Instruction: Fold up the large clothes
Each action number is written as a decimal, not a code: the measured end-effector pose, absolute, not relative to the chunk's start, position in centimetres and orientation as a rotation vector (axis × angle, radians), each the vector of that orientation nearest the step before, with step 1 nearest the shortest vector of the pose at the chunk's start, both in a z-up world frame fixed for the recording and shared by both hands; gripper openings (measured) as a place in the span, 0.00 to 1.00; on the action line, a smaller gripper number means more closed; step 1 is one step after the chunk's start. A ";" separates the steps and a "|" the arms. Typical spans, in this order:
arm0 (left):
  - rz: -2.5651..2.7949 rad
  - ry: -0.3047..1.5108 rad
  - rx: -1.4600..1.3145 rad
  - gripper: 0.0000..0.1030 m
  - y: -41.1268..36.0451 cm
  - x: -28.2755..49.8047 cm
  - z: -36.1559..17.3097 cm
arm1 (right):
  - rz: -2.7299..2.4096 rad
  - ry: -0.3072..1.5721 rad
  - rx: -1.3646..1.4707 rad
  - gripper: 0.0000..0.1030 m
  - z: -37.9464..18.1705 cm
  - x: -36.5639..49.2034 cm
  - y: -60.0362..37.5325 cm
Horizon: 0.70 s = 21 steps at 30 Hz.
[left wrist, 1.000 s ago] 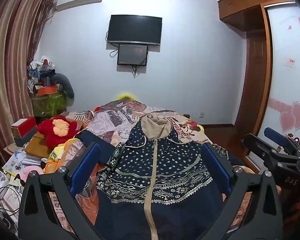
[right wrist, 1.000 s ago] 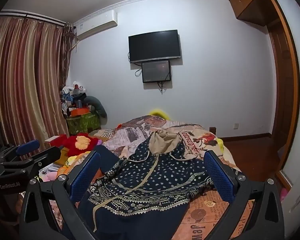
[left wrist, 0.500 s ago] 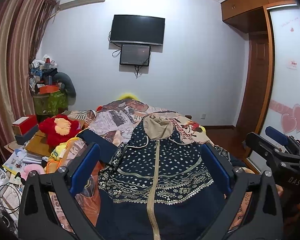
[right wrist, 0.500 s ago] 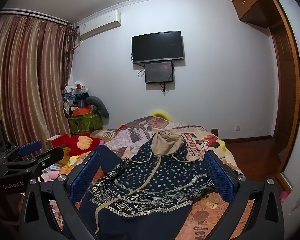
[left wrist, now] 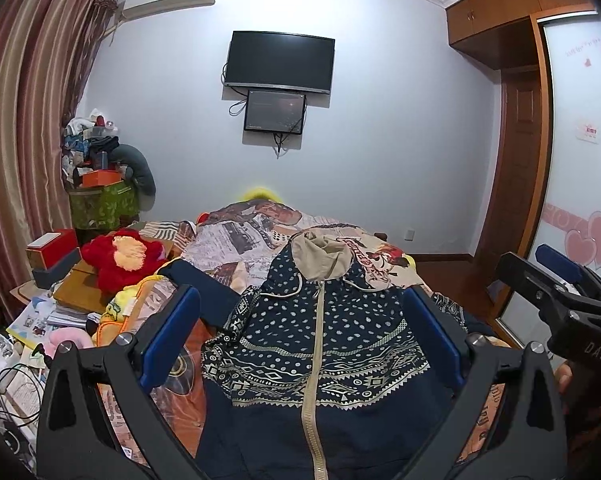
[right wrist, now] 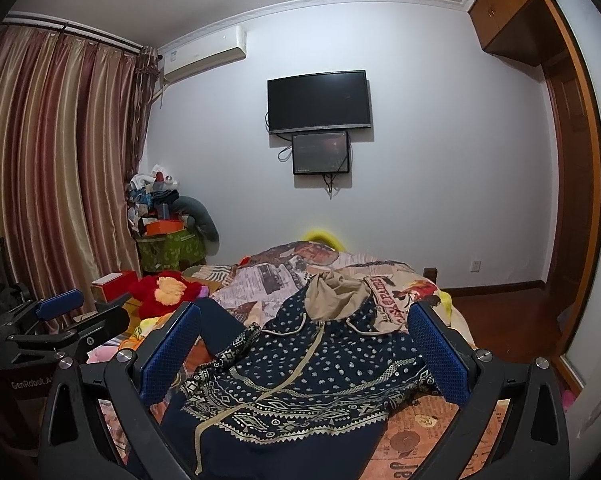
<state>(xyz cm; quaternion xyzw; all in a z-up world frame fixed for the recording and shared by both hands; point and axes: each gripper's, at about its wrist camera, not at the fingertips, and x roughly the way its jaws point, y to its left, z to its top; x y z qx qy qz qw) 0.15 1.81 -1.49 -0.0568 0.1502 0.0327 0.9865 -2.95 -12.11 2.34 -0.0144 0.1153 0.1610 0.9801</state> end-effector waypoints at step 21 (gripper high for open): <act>0.068 0.301 -0.115 0.99 2.1 0.0 -1.5 | 0.329 0.236 -0.024 1.00 2.4 -3.0 -11.6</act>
